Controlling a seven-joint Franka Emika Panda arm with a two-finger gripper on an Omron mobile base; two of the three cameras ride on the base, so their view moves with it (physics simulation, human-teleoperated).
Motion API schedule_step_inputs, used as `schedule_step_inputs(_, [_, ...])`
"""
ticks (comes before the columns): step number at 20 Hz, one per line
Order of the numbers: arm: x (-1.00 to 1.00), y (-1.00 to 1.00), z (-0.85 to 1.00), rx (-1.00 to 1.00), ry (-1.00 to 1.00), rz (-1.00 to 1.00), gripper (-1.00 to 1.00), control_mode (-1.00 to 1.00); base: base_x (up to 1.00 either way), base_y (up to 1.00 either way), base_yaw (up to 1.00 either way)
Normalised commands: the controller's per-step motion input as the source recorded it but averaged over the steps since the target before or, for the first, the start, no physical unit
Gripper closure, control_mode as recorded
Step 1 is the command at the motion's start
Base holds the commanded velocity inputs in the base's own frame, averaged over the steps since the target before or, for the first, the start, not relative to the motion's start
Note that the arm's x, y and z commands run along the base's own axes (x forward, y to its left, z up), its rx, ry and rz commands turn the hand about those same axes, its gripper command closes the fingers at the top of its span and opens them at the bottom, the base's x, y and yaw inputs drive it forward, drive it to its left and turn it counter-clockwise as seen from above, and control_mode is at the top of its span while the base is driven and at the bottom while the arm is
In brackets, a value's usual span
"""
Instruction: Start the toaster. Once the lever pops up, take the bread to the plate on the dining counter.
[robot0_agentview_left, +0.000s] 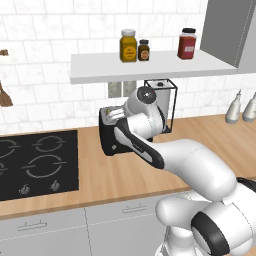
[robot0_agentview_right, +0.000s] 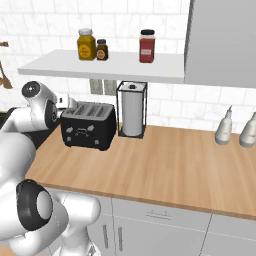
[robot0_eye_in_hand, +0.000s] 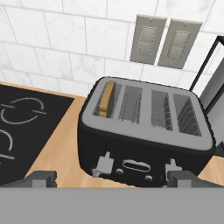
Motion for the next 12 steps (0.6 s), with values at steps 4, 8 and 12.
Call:
schedule_step_inputs(4, [0.00,0.00,0.00,0.00,0.00,0.00,-1.00,-1.00,0.00,0.00,0.00])
schedule_step_inputs(8, [0.00,0.00,0.00,0.00,0.00,0.00,-1.00,-1.00,0.00,0.00,0.00])
schedule_step_inputs(12, [0.00,0.02,0.00,0.00,0.00,0.00,-1.00,-1.00,0.00,0.00,0.00])
